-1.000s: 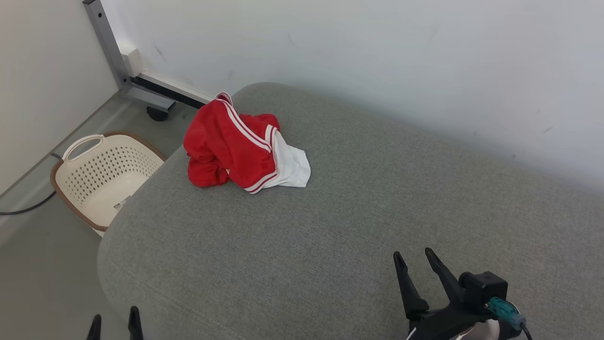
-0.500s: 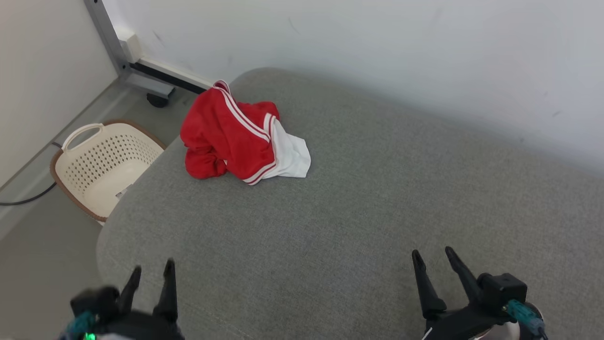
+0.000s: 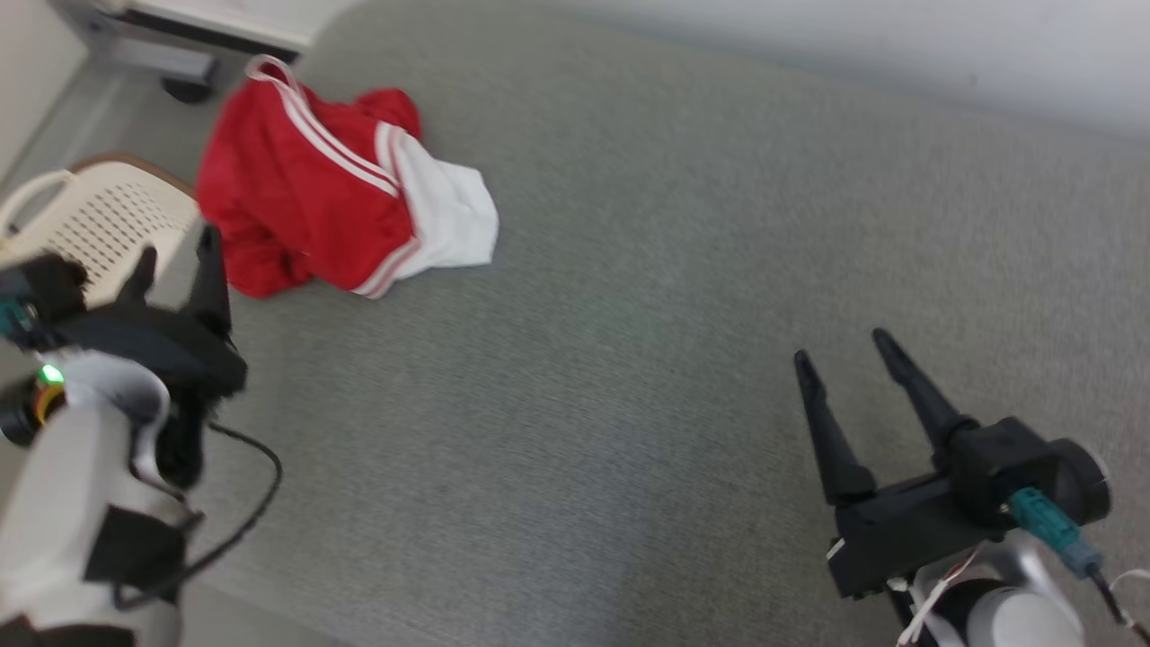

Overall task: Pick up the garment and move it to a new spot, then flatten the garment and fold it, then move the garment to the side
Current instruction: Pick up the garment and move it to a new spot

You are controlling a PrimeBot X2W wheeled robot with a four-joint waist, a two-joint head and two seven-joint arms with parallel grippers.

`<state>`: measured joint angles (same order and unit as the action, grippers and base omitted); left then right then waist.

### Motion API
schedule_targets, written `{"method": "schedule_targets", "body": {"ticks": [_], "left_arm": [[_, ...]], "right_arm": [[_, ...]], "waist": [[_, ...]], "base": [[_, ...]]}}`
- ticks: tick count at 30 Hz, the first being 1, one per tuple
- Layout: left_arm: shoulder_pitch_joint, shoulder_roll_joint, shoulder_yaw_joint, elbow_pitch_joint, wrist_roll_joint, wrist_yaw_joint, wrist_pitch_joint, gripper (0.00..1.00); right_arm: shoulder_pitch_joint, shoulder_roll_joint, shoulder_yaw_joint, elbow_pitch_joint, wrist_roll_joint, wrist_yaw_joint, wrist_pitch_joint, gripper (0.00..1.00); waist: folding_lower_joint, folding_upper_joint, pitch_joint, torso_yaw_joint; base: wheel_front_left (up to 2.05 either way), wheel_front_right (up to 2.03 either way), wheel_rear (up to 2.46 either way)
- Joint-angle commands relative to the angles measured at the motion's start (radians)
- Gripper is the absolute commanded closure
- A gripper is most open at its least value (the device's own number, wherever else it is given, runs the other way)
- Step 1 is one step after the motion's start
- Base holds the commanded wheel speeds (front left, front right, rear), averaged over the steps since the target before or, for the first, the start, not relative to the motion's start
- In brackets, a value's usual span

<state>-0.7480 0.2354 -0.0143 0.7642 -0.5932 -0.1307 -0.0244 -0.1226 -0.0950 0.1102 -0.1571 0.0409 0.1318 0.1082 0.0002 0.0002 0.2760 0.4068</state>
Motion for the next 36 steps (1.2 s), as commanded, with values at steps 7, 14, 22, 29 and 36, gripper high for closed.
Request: {"method": "schedule_targets", "body": {"ticks": [7, 14, 22, 29, 36], "left_arm": [[-0.173, 0.063, 0.028, 0.123, -0.05, 0.012, 0.079, 0.0], [-0.242, 0.078, 0.042, 0.219, -0.081, 0.011, 0.128, 0.0], [-0.258, 0.077, 0.031, 0.329, -0.061, 0.068, 0.112, 1.0], [-0.218, 0.109, 0.033, 0.364, -0.053, 0.063, 0.019, 1.0], [-0.174, 0.168, 0.027, 0.359, -0.038, 0.043, -0.064, 1.0]], "right_arm": [[0.023, -0.031, -0.044, -0.151, -0.022, -0.002, 0.053, 0.0], [0.053, -0.035, -0.048, -0.2, -0.02, -0.002, 0.053, 0.0], [0.045, -0.038, -0.04, -0.204, -0.007, -0.002, 0.054, 0.0], [0.021, -0.019, -0.023, -0.145, 0.012, -0.002, 0.016, 0.0], [0.014, 0.014, -0.032, -0.032, 0.049, -0.002, -0.053, 0.0]], "waist": [[-0.0002, -0.0002, 0.297, -0.185], [-0.0002, -0.0002, 0.336, -0.2], [-0.0002, -0.0002, 0.326, -0.219], [-0.0002, -0.0002, 0.232, -0.258], [-0.0002, -0.0002, 0.049, -0.309]], "base": [[0.0, 0.0, 0.0], [0.0, 0.0, 0.0], [0.0, 0.0, 0.0], [0.0, 0.0, 0.0], [0.0, 0.0, 0.0]]}}
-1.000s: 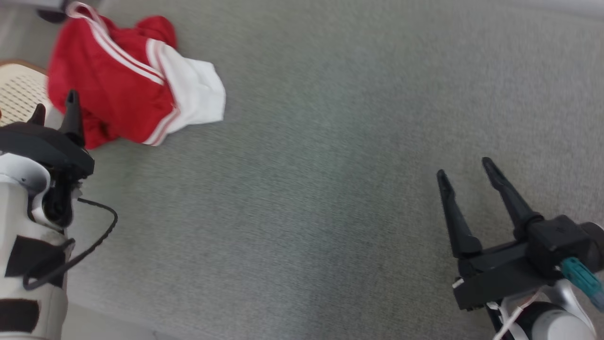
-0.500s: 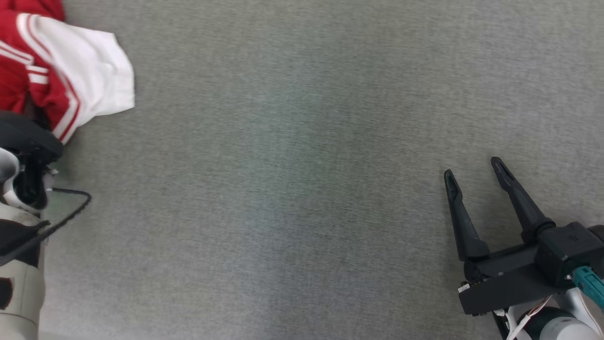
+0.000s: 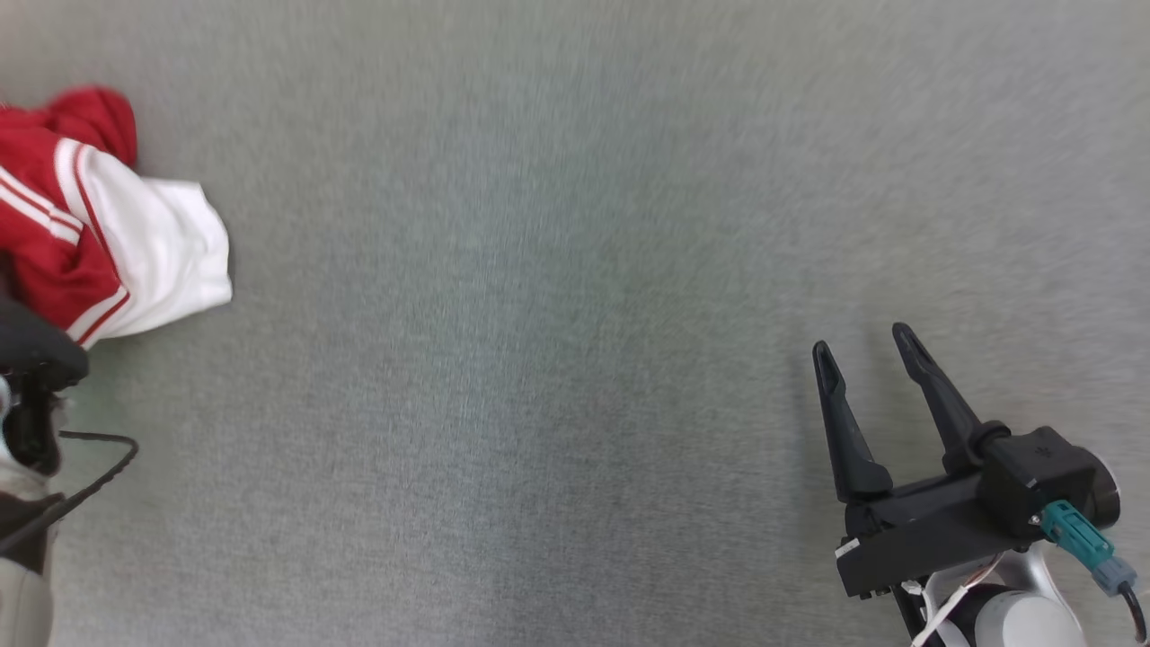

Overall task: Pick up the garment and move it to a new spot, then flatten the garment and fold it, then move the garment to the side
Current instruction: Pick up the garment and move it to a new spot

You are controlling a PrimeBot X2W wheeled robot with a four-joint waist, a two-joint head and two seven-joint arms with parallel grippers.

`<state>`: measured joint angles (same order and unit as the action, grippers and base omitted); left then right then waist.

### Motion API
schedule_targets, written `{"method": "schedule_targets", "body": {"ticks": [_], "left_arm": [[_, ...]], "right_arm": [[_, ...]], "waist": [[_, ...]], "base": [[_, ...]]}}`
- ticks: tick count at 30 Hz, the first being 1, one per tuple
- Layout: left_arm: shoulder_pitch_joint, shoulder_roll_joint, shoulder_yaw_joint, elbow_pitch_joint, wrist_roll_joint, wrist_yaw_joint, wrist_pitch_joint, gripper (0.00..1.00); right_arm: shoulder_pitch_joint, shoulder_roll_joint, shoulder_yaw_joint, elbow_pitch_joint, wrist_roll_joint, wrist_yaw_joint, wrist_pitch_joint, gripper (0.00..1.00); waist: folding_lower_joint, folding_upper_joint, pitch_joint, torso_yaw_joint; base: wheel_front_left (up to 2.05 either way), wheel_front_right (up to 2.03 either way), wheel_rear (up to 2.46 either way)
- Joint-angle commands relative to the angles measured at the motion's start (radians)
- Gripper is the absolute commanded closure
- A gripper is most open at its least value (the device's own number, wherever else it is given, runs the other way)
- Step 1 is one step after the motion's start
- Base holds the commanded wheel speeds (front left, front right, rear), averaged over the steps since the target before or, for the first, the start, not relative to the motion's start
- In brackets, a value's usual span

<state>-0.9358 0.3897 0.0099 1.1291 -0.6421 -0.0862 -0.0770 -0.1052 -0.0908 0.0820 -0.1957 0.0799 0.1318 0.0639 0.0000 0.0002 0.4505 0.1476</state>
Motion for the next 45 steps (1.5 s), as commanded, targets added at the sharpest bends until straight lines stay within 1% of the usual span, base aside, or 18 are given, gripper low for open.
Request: {"method": "schedule_targets", "body": {"ticks": [1, 5, 7, 11, 13, 17, 21, 22, 23, 26, 29, 31, 34, 35, 39, 42, 45], "left_arm": [[0.023, 0.016, 0.005, -0.013, 0.009, -0.007, -0.026, 1.0], [0.064, 0.028, -0.013, -0.046, 0.024, -0.013, -0.063, 1.0], [0.066, 0.023, -0.029, -0.078, 0.03, -0.02, -0.061, 1.0], [0.06, -0.007, -0.079, -0.164, 0.061, -0.023, -0.034, 1.0], [0.051, -0.032, -0.104, -0.225, 0.07, -0.024, -0.013, 1.0], [0.049, -0.086, -0.153, -0.385, 0.081, -0.017, 0.023, 1.0], [0.11, -0.128, -0.189, -0.555, 0.07, -0.011, 0.075, 1.0], [0.11, -0.128, -0.189, -0.555, 0.07, -0.011, 0.075, 1.0], [0.137, -0.146, -0.206, -0.641, 0.067, -0.003, 0.099, 1.0], [0.201, -0.174, -0.249, -0.756, 0.08, 0.007, 0.132, 1.0], [0.275, -0.198, -0.289, -0.841, 0.082, 0.015, 0.157, 1.0], [0.325, -0.224, -0.314, -0.873, 0.072, 0.018, 0.164, 1.0], [0.386, -0.248, -0.344, -0.884, 0.068, 0.024, 0.165, 1.0], [0.402, -0.247, -0.355, -0.875, 0.08, 0.023, 0.158, 1.0], [0.445, -0.251, -0.377, -0.794, 0.096, 0.026, 0.124, 1.0], [0.458, -0.256, -0.372, -0.72, 0.086, 0.014, 0.087, 1.0], [0.464, -0.269, -0.398, -0.646, 0.076, -0.01, 0.056, 1.0]], "right_arm": [[-0.002, 0.012, -0.01, 0.024, 0.013, -0.002, -0.02, 0.0], [0.02, 0.027, -0.032, 0.088, 0.023, -0.002, -0.059, 0.0], [0.039, 0.031, -0.051, 0.108, 0.029, -0.002, -0.073, 0.0], [0.063, 0.038, -0.102, 0.133, 0.038, -0.002, -0.094, 0.0], [0.075, 0.041, -0.114, 0.14, 0.043, -0.002, -0.101, 0.0], [0.078, 0.04, -0.119, 0.14, 0.059, -0.002, -0.107, 0.0], [0.074, 0.04, -0.111, 0.145, 0.077, -0.002, -0.11, 0.0], [0.074, 0.04, -0.111, 0.145, 0.077, -0.002, -0.11, 0.0], [0.07, 0.04, -0.107, 0.147, 0.082, -0.002, -0.111, 0.0], [0.072, 0.04, -0.115, 0.148, 0.082, -0.002, -0.114, 0.0], [0.076, 0.041, -0.115, 0.149, 0.088, -0.002, -0.114, 0.0], [0.077, 0.041, -0.116, 0.149, 0.091, -0.002, -0.114, 0.0], [0.07, 0.041, -0.109, 0.15, 0.097, -0.002, -0.119, 0.0], [0.065, 0.041, -0.105, 0.15, 0.099, -0.002, -0.12, 0.0], [0.039, 0.041, -0.082, 0.163, 0.112, -0.002, -0.131, 0.0], [0.035, 0.04, -0.064, 0.177, 0.126, -0.002, -0.144, 0.0], [0.029, 0.041, -0.05, 0.197, 0.136, -0.002, -0.153, 0.0]], "waist": [[0.0, -0.0002, -0.157, -0.059], [0.0, -0.0002, -0.287, -0.087], [0.0, -0.0002, -0.343, -0.097], [0.0, -0.0002, -0.434, -0.12], [0.0, -0.0002, -0.464, -0.141], [0.0, -0.0002, -0.483, -0.198], [0.0, -0.0002, -0.482, -0.277], [0.0, -0.0002, -0.482, -0.277], [0.0, -0.0002, -0.476, -0.318], [0.0, -0.0002, -0.462, -0.368], [0.0, -0.0002, -0.443, -0.408], [0.0, -0.0002, -0.429, -0.428], [0.0, -0.0002, -0.406, -0.45], [0.0, -0.0002, -0.397, -0.455], [0.0, -0.0002, -0.369, -0.479], [0.0, -0.0002, -0.354, -0.49], [0.0, -0.0002, -0.344, -0.491]], "base": [[0.0, 0.0, 0.0], [0.0, 0.0, 0.0], [0.0, 0.0, 0.0], [0.0, 0.0, 0.0], [0.0, 0.0, 0.0], [0.0, 0.0, 0.0], [0.0, 0.0, 0.0], [0.0, 0.0, 0.0], [0.0, 0.0, 0.0], [0.0, 0.0, 0.0], [0.0, 0.0, 0.0], [0.0, 0.0, 0.0], [0.0, 0.0, 0.0], [0.0, 0.0, 0.0], [0.0, 0.0, 0.0], [0.0, 0.0, 0.0], [0.0, 0.0, 0.0]]}}
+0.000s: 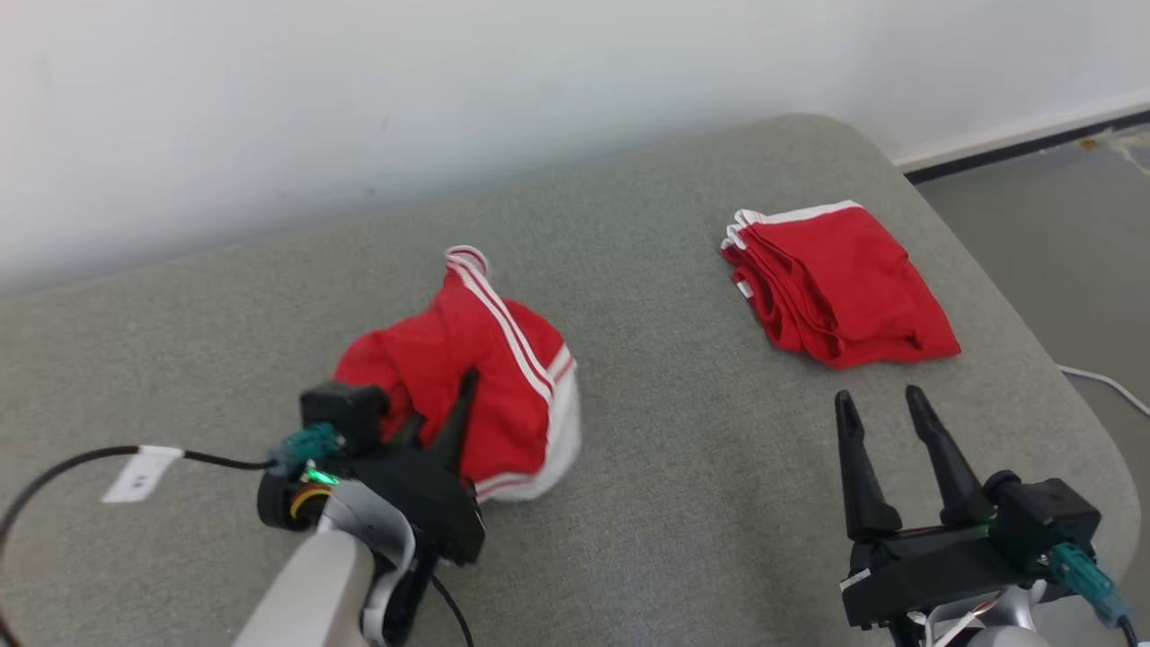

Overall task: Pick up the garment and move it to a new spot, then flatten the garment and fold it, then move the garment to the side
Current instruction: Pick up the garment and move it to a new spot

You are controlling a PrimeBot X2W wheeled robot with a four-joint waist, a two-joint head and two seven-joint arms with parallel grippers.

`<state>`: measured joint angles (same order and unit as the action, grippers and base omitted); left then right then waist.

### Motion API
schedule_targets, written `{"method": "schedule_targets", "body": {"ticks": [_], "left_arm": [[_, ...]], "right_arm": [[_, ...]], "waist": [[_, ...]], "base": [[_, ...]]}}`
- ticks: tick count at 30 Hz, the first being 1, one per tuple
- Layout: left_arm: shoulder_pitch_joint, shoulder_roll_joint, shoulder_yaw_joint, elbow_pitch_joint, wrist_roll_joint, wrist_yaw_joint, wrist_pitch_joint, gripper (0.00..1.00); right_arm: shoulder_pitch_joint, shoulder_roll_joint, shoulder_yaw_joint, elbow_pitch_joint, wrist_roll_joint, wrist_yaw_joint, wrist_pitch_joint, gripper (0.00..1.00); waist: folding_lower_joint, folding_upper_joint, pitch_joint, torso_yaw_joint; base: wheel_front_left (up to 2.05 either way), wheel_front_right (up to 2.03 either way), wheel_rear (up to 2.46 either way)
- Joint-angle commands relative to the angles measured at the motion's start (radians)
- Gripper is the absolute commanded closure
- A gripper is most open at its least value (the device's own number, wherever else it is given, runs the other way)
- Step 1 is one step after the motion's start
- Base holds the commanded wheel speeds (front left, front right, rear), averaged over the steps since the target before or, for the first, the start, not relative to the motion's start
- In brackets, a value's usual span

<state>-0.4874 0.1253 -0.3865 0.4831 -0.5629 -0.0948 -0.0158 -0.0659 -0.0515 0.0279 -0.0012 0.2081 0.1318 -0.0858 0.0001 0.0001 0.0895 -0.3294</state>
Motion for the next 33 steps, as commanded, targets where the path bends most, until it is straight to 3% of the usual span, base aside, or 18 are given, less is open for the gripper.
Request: {"method": "schedule_targets", "body": {"ticks": [1, 2, 3, 11, 20, 27, 33], "left_arm": [[0.015, -0.006, -0.013, 0.022, -0.004, -0.01, -0.016, 1.0], [0.015, -0.01, -0.022, 0.046, -0.009, -0.015, -0.027, 0.63], [0.014, -0.014, -0.03, 0.071, -0.016, -0.019, -0.033, 0.0], [0.012, -0.045, -0.079, 0.17, -0.048, -0.032, -0.074, 0.0], [0.105, -0.019, -0.12, 0.02, -0.053, -0.024, -0.111, 0.0], [0.236, 0.068, -0.075, -0.194, -0.004, 0.076, -0.191, 0.0], [0.365, 0.13, 0.042, -0.341, -0.007, 0.133, -0.243, 0.0]], "right_arm": [[-0.013, 0.002, 0.008, 0.008, 0.009, -0.002, -0.007, 0.0], [-0.018, 0.001, 0.011, 0.012, 0.013, -0.002, -0.013, 0.0], [-0.02, 0.001, 0.011, 0.017, 0.015, -0.002, -0.016, 0.0], [-0.007, 0.001, -0.002, 0.05, 0.013, -0.002, -0.033, 0.0], [0.031, 0.001, -0.045, 0.047, -0.008, -0.002, -0.023, 0.0], [0.057, 0.001, -0.056, 0.039, 0.007, -0.002, -0.017, 0.0], [0.07, 0.001, -0.054, 0.065, 0.019, -0.002, -0.032, 0.0]], "waist": [[-0.0001, -0.0001, 0.019, -0.014], [-0.0001, -0.0001, 0.02, -0.014], [-0.0001, -0.0001, 0.021, -0.014], [-0.0001, -0.0001, -0.014, 0.032], [-0.0001, -0.0001, -0.082, 0.127], [-0.0001, -0.0001, -0.119, 0.213], [-0.0001, -0.0001, -0.147, 0.258]], "base": [[0.0, 0.0, 0.0], [0.0, 0.0, 0.0], [0.0, 0.0, 0.0], [0.0, 0.0, 0.0], [0.0, 0.0, 0.0], [0.0, 0.0, 0.0], [0.0, 0.0, 0.0]]}}
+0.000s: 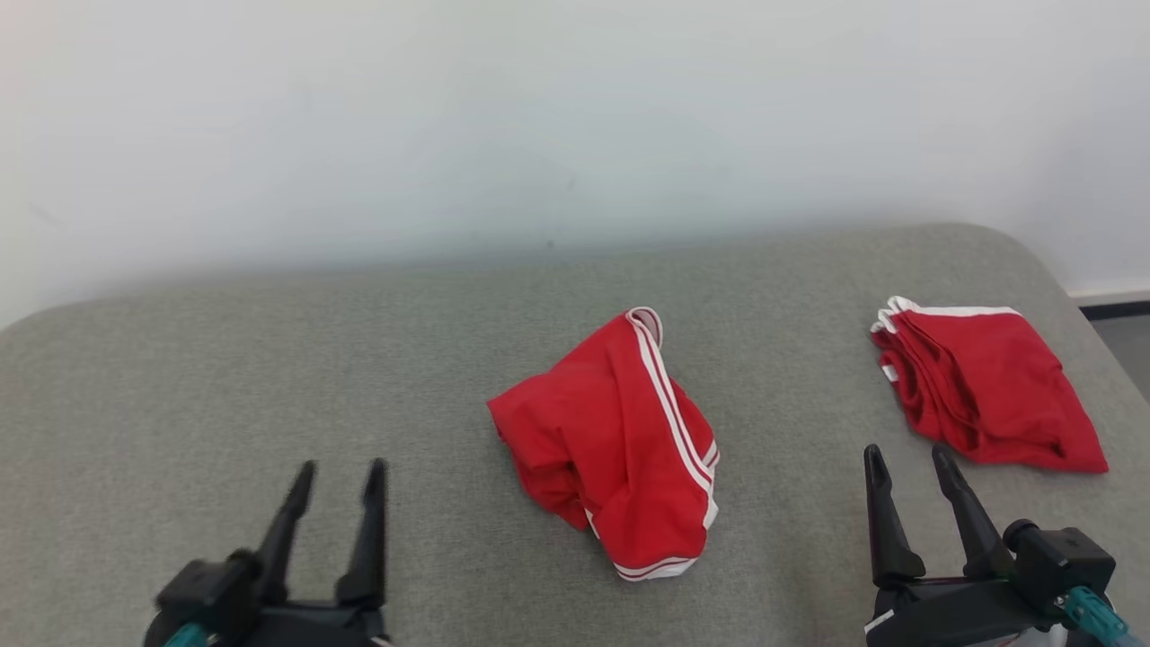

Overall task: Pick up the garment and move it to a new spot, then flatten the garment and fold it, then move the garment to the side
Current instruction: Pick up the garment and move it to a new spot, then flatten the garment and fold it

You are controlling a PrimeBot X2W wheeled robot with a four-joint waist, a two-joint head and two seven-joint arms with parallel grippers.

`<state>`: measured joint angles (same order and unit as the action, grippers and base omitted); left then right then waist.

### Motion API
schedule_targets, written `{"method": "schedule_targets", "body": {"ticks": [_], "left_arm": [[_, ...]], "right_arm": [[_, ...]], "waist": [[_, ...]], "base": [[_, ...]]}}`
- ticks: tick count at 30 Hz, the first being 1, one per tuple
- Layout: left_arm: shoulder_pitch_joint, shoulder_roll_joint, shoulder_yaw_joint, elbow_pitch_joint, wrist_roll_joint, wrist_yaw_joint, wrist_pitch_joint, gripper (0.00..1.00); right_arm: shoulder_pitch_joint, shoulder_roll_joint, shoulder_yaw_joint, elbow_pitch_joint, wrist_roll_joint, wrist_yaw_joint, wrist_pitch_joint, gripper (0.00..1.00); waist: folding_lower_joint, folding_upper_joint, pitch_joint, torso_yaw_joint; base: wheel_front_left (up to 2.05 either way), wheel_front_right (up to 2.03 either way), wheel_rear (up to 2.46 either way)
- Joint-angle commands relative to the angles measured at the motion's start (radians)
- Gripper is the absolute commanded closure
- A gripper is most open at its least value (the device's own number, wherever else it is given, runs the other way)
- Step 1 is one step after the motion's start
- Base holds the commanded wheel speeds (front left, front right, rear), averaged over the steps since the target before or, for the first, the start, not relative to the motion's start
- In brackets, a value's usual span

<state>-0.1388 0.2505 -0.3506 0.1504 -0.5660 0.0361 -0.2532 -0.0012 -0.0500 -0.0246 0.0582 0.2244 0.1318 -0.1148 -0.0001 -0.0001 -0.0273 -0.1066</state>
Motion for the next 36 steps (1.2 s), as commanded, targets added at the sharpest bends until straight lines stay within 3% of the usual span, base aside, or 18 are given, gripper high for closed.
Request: {"method": "schedule_targets", "body": {"ticks": [1, 4, 13, 23, 36], "left_arm": [[0.038, 0.011, 0.029, -0.026, 0.0, 0.008, -0.01, 0.0], [0.097, 0.02, 0.102, -0.072, 0.02, 0.014, -0.013, 0.0], [0.252, -0.025, 0.279, -0.092, 0.099, -0.047, -0.012, 0.0], [0.289, -0.013, 0.28, 0.017, 0.145, -0.068, -0.011, 0.0], [0.284, -0.011, 0.268, 0.02, 0.134, -0.069, -0.009, 0.0]], "right_arm": [[0.005, -0.001, 0.003, 0.01, 0.003, -0.002, -0.006, 0.0], [0.007, 0.0, 0.02, 0.032, -0.002, -0.002, -0.016, 0.0], [0.024, -0.014, 0.07, 0.122, -0.053, -0.002, -0.045, 0.0], [0.033, -0.035, 0.084, 0.184, -0.095, -0.002, -0.041, 0.0], [0.031, -0.026, 0.067, 0.207, -0.104, -0.002, -0.049, 0.0]], "waist": [[0.0001, 0.0001, -0.033, 0.041], [0.0001, 0.0001, -0.04, 0.055], [0.0001, 0.0001, -0.043, 0.087], [0.0001, 0.0001, -0.035, 0.116], [0.0001, 0.0001, -0.017, 0.114]], "base": [[0.0, 0.0, 0.0], [0.0, 0.0, 0.0], [0.0, 0.0, 0.0], [0.0, 0.0, 0.0], [0.0, 0.0, 0.0]]}}
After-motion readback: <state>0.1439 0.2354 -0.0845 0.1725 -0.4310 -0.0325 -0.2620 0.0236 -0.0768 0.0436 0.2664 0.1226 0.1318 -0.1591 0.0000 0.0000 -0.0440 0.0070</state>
